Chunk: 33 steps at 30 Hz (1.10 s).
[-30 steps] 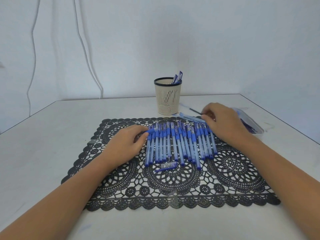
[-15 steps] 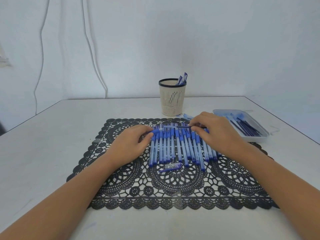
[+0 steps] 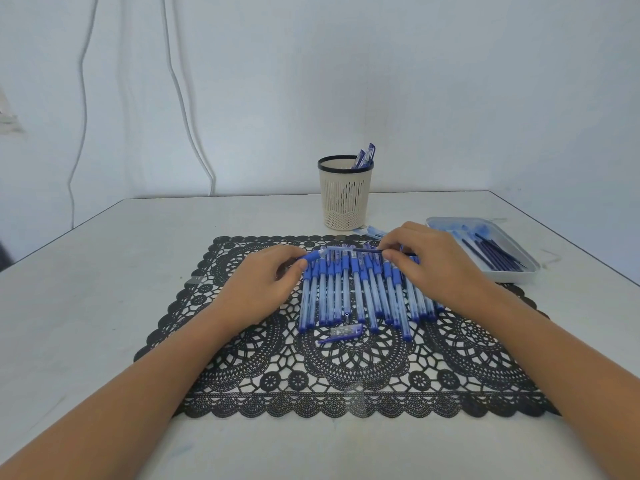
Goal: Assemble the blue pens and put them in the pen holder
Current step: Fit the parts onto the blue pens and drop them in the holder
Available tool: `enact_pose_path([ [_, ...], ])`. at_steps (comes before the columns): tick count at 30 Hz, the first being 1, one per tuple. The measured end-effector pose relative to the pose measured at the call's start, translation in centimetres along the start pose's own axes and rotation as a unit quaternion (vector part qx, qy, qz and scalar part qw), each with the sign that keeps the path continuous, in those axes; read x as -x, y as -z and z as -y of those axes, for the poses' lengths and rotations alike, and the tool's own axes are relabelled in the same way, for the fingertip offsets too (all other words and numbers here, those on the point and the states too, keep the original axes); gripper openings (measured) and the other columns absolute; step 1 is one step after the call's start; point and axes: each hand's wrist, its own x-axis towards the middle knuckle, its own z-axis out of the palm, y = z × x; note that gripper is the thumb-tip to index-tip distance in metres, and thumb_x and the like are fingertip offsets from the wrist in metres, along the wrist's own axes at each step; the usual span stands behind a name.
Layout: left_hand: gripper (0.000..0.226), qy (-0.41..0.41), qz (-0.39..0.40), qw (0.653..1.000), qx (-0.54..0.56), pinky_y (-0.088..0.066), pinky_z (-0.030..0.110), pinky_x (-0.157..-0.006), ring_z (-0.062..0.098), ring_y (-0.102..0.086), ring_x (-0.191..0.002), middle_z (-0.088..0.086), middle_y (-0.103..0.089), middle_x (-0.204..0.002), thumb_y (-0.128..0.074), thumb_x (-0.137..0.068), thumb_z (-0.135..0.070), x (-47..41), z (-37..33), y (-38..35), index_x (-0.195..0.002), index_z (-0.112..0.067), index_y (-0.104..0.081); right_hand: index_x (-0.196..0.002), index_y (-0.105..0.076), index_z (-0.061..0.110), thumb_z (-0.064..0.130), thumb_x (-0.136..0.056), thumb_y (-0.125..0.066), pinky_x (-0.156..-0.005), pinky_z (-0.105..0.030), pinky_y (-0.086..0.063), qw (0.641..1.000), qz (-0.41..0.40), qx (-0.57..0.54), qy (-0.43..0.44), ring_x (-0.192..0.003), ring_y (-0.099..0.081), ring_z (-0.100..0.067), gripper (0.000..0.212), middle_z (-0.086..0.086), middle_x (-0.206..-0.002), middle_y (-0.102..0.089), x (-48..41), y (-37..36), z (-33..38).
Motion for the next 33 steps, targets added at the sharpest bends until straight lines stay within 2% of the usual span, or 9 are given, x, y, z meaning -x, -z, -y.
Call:
enact_pose_path([
  [14,0.026,-0.015,0.002,1.000,-0.019,-0.044,0.018,-0.072,0.006,-0.056,-0.080,-0.013,-0.059,-0.087,-0.050,-0.094,-0.024,0.0,0.2,0.2,-0.114,-0.013,-0.061,-0.099,-0.067,0.019,0.018,-0.090,-0.057,-0.077,-0.027,-0.046,0.999,0.024,-0.020,-0.006,-0.078,-0.055,-0.010,0.013,0.006,-0.089,-0.061,0.1,0.1,0.3],
  [17,0.028,-0.031,0.013,0.998,-0.045,-0.041,0.012,-0.071,0.006,-0.056,-0.080,-0.014,-0.057,-0.091,-0.049,-0.094,-0.025,0.0,0.4,0.3,-0.116,-0.012,-0.061,-0.099,-0.068,0.021,0.019,-0.090,-0.057,-0.082,-0.034,-0.046,0.999,0.028,-0.014,0.000,-0.079,-0.054,-0.007,0.014,0.010,-0.087,-0.059,0.1,0.3,0.2],
  [19,0.031,-0.053,0.024,0.996,-0.072,-0.036,0.008,-0.067,-0.003,-0.051,-0.076,-0.016,-0.054,-0.089,-0.046,-0.095,-0.032,0.0,0.4,0.4,-0.115,-0.014,-0.061,-0.099,-0.068,0.023,0.020,-0.091,-0.057,-0.086,-0.043,-0.045,1.000,0.028,-0.006,0.009,-0.081,-0.054,-0.008,0.014,0.012,-0.088,-0.059,0.1,0.5,0.0],
  [21,0.041,-0.091,0.038,0.989,-0.106,-0.032,0.005,-0.063,-0.009,-0.046,-0.070,-0.017,-0.053,-0.085,-0.037,-0.092,-0.040,0.1,0.0,0.5,-0.111,-0.015,-0.063,-0.097,-0.069,0.025,0.022,-0.090,-0.057,-0.084,-0.048,-0.045,0.999,0.027,-0.001,0.021,-0.082,-0.055,-0.010,0.013,0.011,-0.088,-0.061,0.1,0.7,0.1],
  [23,0.043,-0.128,0.049,0.983,-0.123,-0.034,0.007,-0.064,-0.005,-0.046,-0.071,-0.012,-0.059,-0.085,-0.033,-0.090,-0.039,0.2,-0.6,0.4,-0.106,-0.014,-0.064,-0.095,-0.070,0.027,0.026,-0.088,-0.060,-0.079,-0.050,-0.046,0.998,0.029,0.005,0.048,-0.079,-0.054,-0.009,0.012,0.012,-0.086,-0.061,0.2,0.6,0.4],
  [26,0.039,-0.161,0.051,0.978,-0.125,-0.046,0.019,-0.063,0.004,-0.054,-0.074,-0.007,-0.063,-0.085,-0.035,-0.091,-0.036,0.3,-1.5,0.1,-0.103,-0.013,-0.064,-0.098,-0.071,0.029,0.034,-0.087,-0.059,-0.075,-0.048,-0.047,0.995,0.040,0.007,0.092,-0.078,-0.055,-0.007,0.017,0.014,-0.084,-0.062,0.5,-0.1,1.6],
  [29,0.041,-0.152,0.044,0.982,-0.103,-0.042,0.015,-0.065,0.004,-0.053,-0.075,-0.011,-0.059,-0.085,-0.034,-0.091,-0.039,0.2,-1.6,0.0,-0.106,-0.015,-0.063,-0.117,-0.061,0.031,0.045,-0.089,-0.053,-0.084,-0.044,-0.046,0.997,0.040,-0.017,0.064,-0.091,-0.057,-0.009,0.033,0.013,-0.095,-0.063,0.6,-0.1,2.5],
  [31,0.045,-0.132,0.036,0.987,-0.085,-0.036,0.010,-0.066,-0.001,-0.048,-0.074,-0.015,-0.054,-0.086,-0.032,-0.090,-0.043,0.1,-1.3,0.1,-0.109,-0.016,-0.063,-0.120,-0.053,0.033,0.043,-0.089,-0.051,-0.084,-0.029,-0.044,0.998,0.042,-0.051,0.012,-0.092,-0.055,-0.006,0.032,0.013,-0.096,-0.059,0.6,0.6,2.3],
  [33,0.047,-0.106,0.027,0.991,-0.071,-0.036,0.009,-0.068,-0.002,-0.049,-0.076,-0.018,-0.053,-0.088,-0.032,-0.090,-0.046,0.0,-0.9,0.2,-0.111,-0.016,-0.062,-0.106,-0.049,0.029,0.029,-0.091,-0.052,-0.072,-0.013,-0.041,0.992,0.049,-0.109,-0.040,-0.086,-0.054,-0.007,0.016,0.009,-0.090,-0.056,0.6,1.1,2.0],
])
